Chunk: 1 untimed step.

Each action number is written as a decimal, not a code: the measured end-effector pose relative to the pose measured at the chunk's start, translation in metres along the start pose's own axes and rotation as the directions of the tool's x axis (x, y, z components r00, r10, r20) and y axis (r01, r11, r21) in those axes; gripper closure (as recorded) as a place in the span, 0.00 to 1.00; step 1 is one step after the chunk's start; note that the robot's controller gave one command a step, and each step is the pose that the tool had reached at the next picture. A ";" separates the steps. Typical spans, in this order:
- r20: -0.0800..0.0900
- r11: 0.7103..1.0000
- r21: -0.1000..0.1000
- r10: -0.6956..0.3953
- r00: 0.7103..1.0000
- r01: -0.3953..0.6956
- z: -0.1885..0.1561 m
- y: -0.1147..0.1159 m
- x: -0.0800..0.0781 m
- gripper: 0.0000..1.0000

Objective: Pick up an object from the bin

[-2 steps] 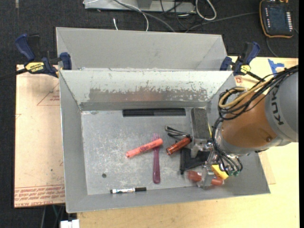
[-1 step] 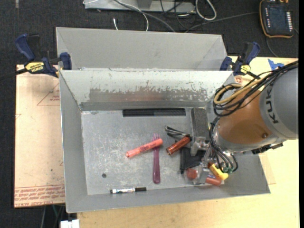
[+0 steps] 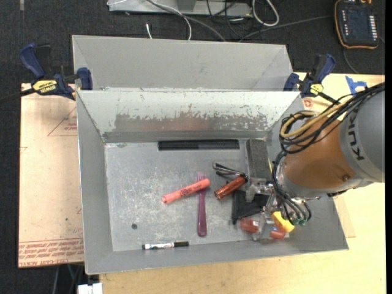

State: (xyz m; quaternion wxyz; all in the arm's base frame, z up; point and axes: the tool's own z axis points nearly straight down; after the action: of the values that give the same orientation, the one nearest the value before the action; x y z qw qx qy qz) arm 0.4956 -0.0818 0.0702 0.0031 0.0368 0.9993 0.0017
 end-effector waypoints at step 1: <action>-0.008 0.997 0.001 0.081 0.997 -0.081 -0.001 0.005 -0.005 1.00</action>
Offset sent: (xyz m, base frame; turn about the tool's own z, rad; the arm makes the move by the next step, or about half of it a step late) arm 0.0000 0.0000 0.0000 0.0000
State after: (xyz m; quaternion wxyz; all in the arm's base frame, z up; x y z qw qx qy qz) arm 0.5012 -0.0769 0.0711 -0.0009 0.0775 0.9970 0.0014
